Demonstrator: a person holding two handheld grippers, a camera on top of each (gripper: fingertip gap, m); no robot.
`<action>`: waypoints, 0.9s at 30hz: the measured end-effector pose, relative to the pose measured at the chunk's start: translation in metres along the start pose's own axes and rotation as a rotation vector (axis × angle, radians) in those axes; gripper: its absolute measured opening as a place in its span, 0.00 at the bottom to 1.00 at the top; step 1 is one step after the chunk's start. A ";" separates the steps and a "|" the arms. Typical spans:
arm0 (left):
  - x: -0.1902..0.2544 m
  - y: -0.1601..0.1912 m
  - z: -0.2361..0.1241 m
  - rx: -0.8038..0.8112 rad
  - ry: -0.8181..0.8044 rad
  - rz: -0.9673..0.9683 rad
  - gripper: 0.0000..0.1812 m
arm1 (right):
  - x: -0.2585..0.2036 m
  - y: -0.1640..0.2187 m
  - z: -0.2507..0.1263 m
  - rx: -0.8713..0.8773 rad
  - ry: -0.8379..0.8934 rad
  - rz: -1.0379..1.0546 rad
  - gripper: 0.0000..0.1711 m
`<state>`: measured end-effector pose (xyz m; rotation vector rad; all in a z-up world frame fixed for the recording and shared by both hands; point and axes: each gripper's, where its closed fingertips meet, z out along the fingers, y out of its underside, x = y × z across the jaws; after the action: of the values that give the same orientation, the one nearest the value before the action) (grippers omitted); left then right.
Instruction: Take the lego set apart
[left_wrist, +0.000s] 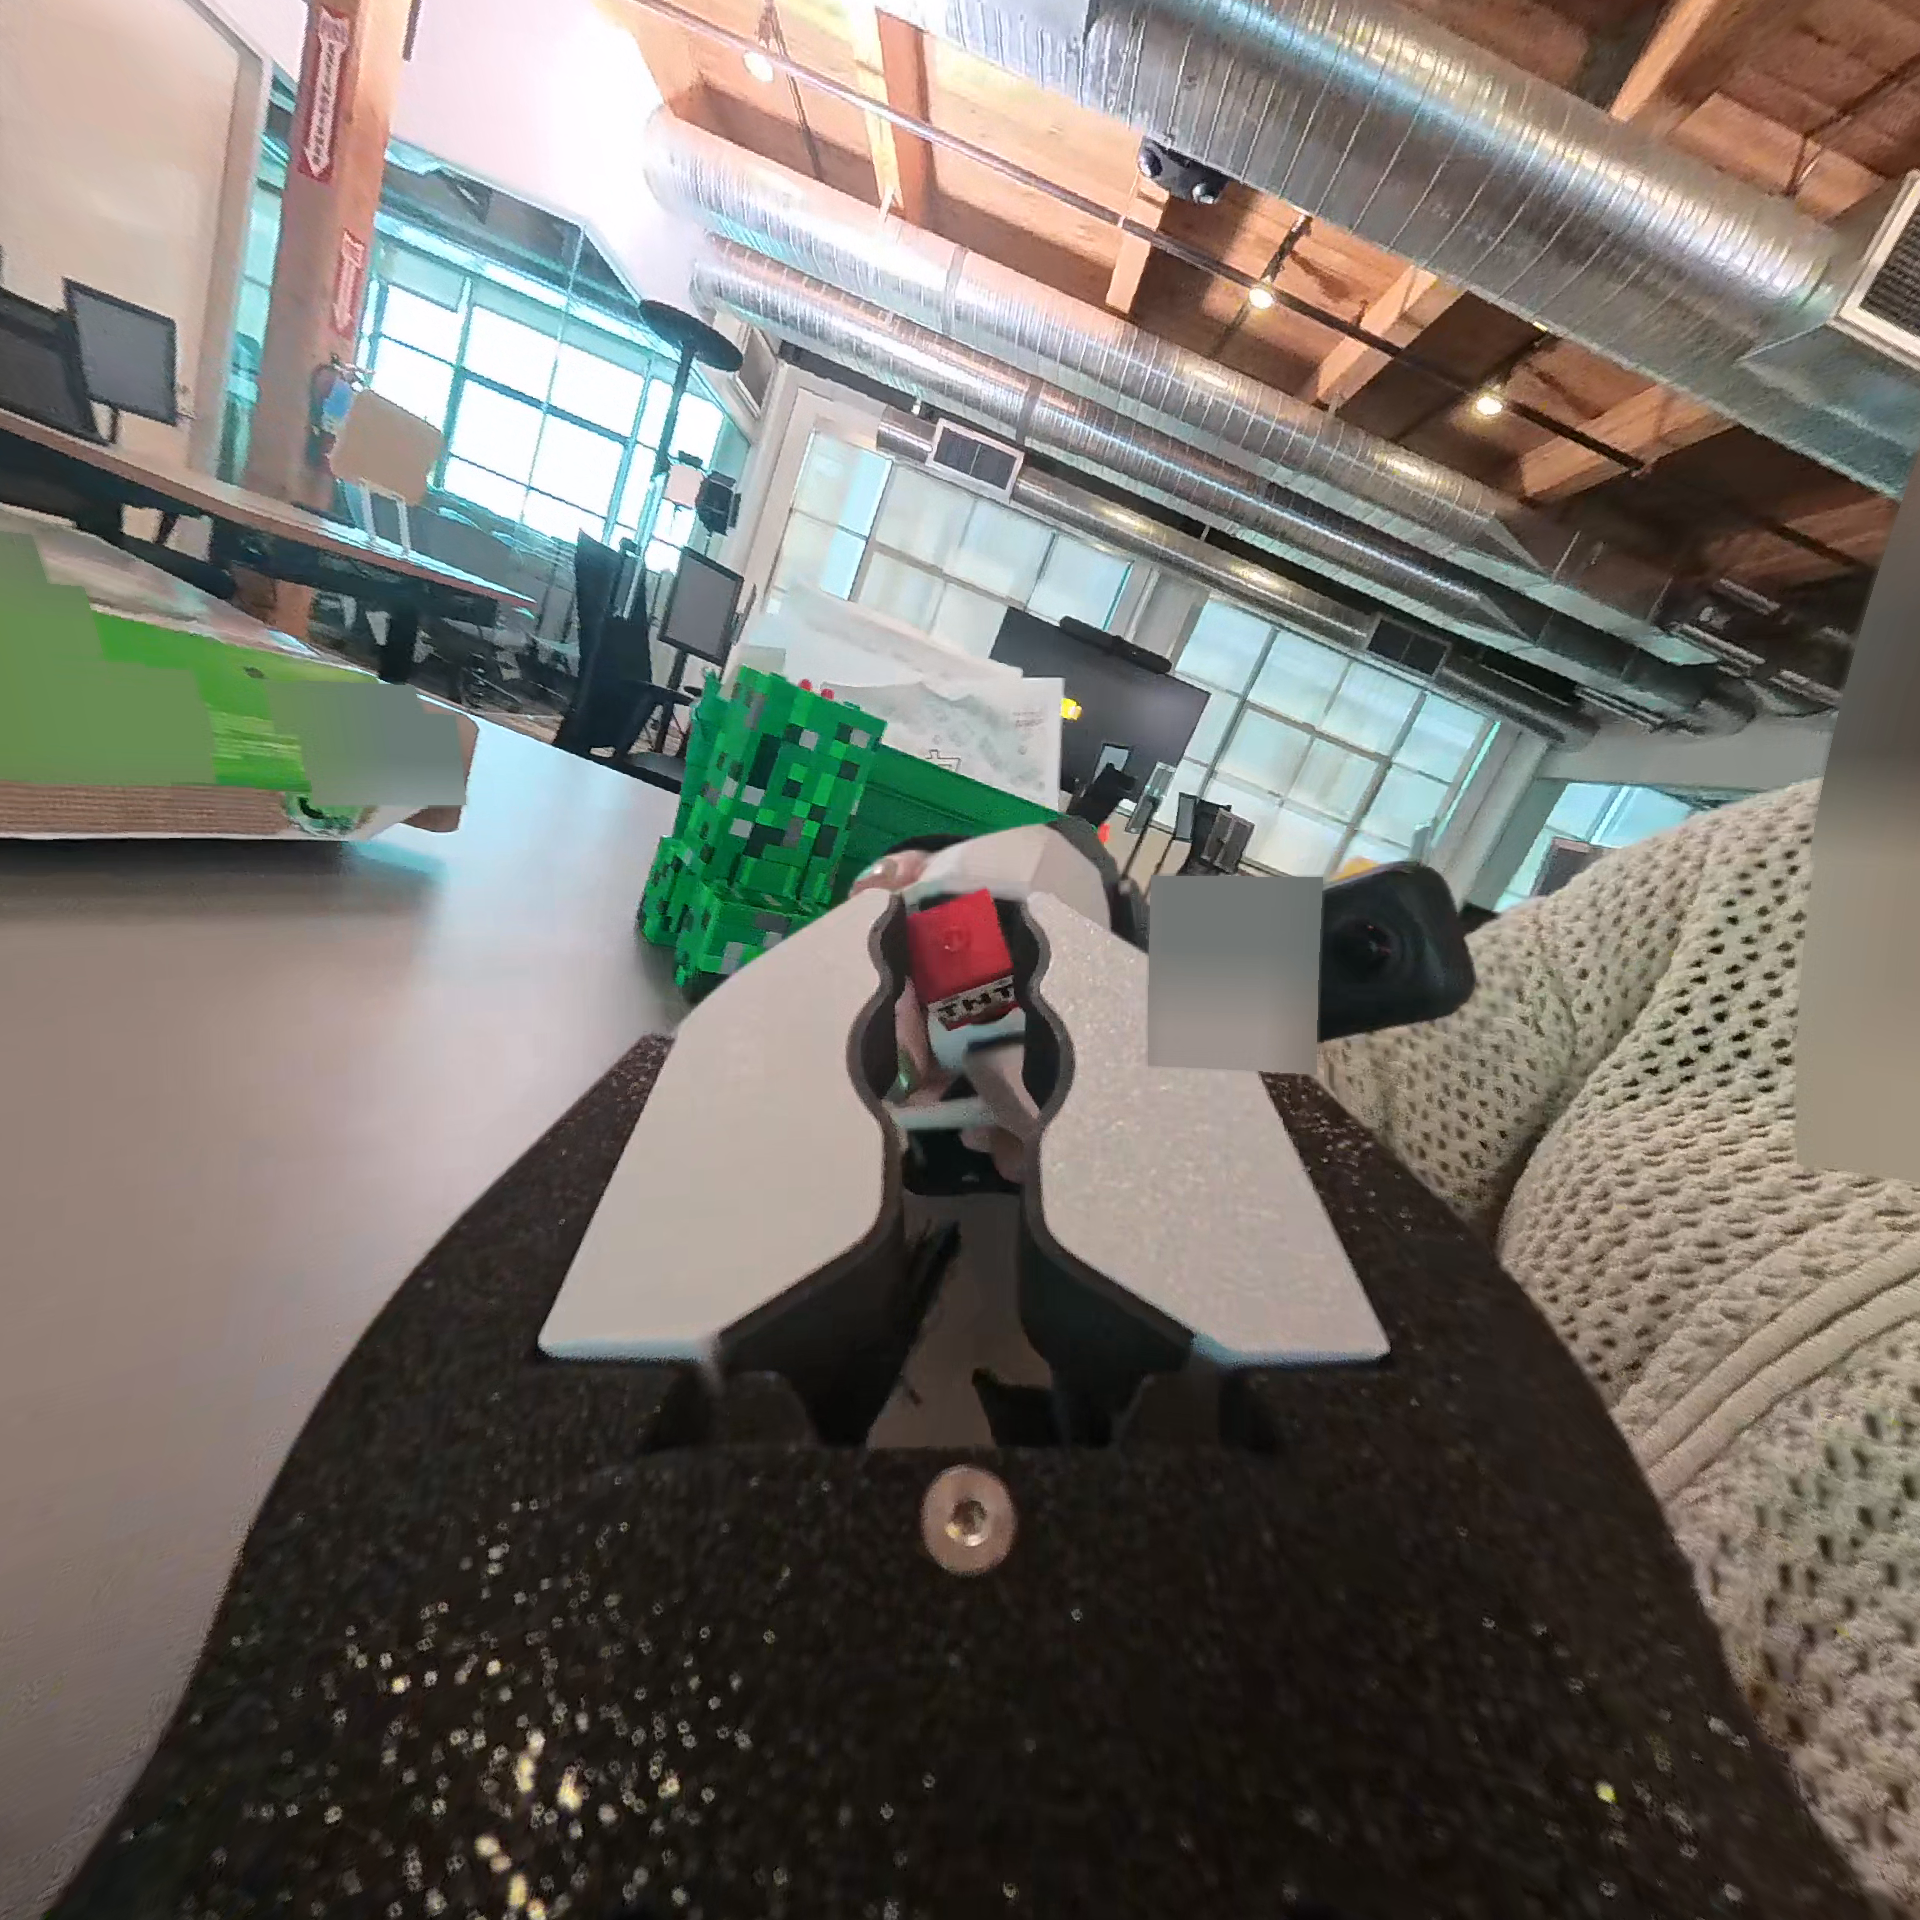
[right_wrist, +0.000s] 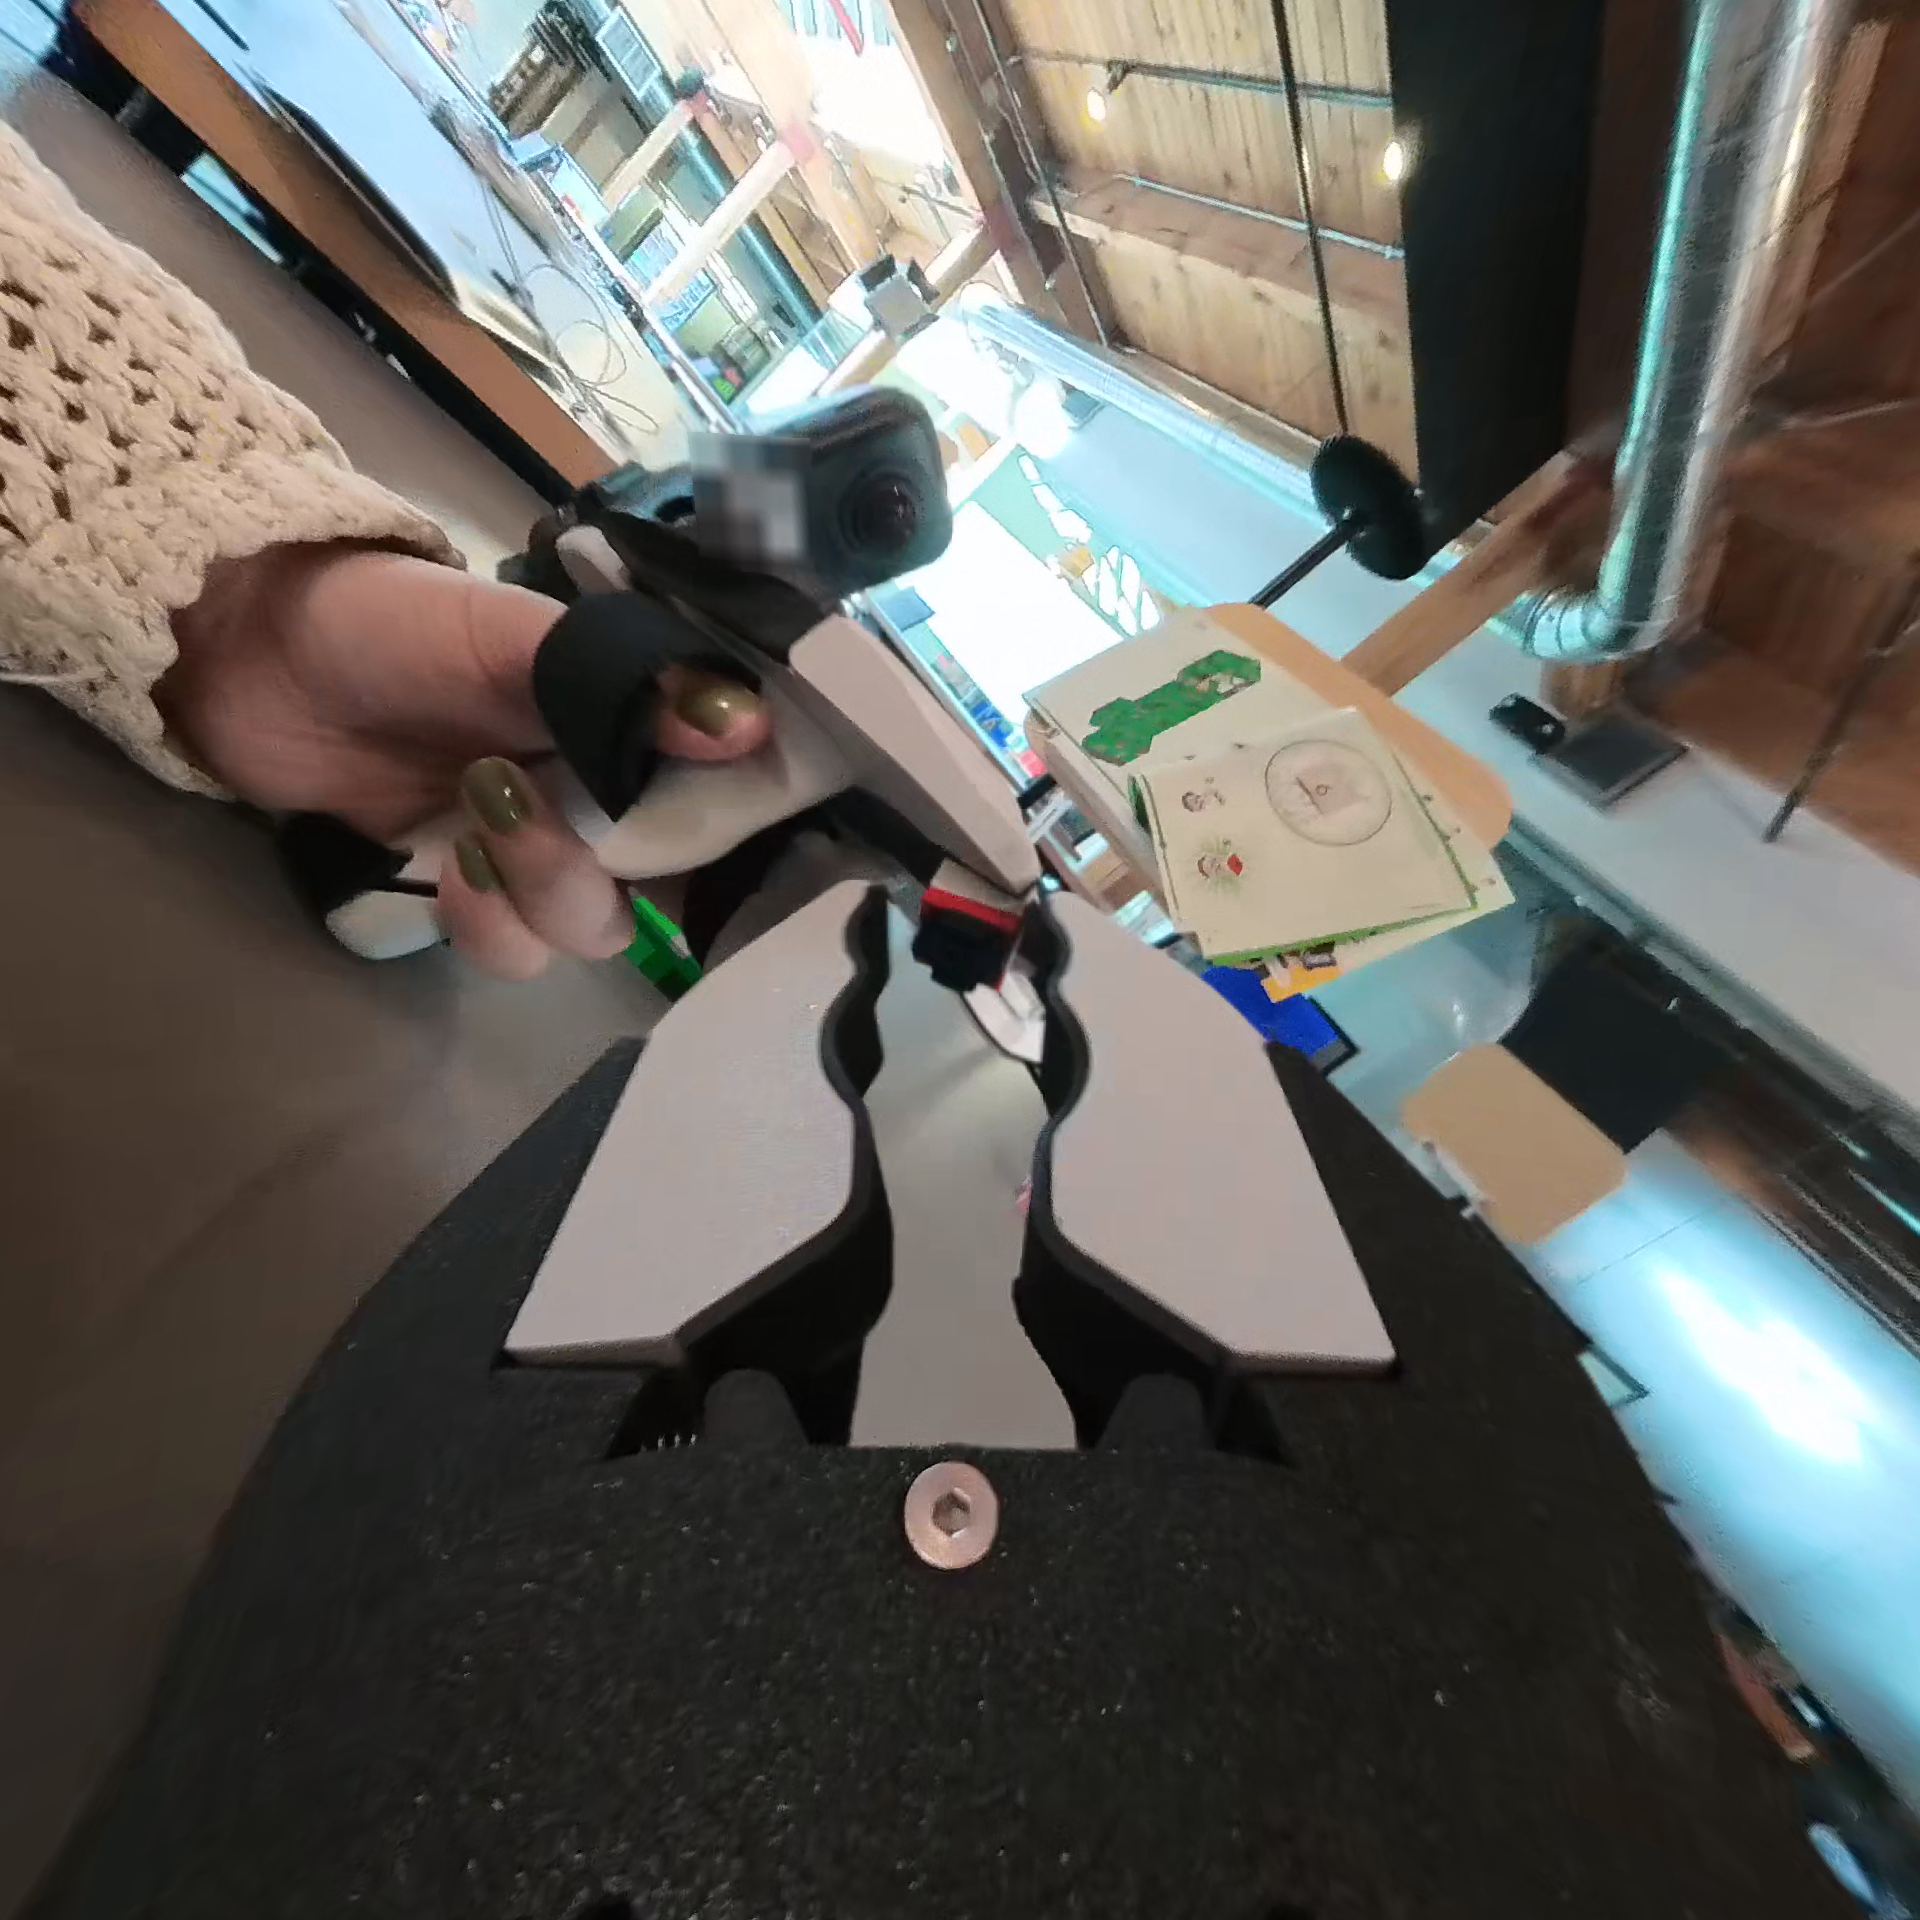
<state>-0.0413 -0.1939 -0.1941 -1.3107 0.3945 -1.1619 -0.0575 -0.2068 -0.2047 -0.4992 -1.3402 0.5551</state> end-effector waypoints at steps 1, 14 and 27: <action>0.000 0.000 0.001 0.003 0.002 -0.011 0.10 | 0.002 0.000 0.000 -0.007 0.023 -0.002 0.11; 0.012 0.030 -0.006 -0.266 -0.053 0.532 0.26 | -0.019 0.002 -0.029 0.040 -0.369 0.361 0.10; 0.008 0.045 0.016 -0.300 -0.161 1.497 0.15 | -0.023 0.006 -0.044 0.015 -0.715 1.057 0.10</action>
<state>-0.0052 -0.1990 -0.2264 -0.9172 1.1763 0.2714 -0.0174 -0.2174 -0.2327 -1.0642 -1.6688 1.7298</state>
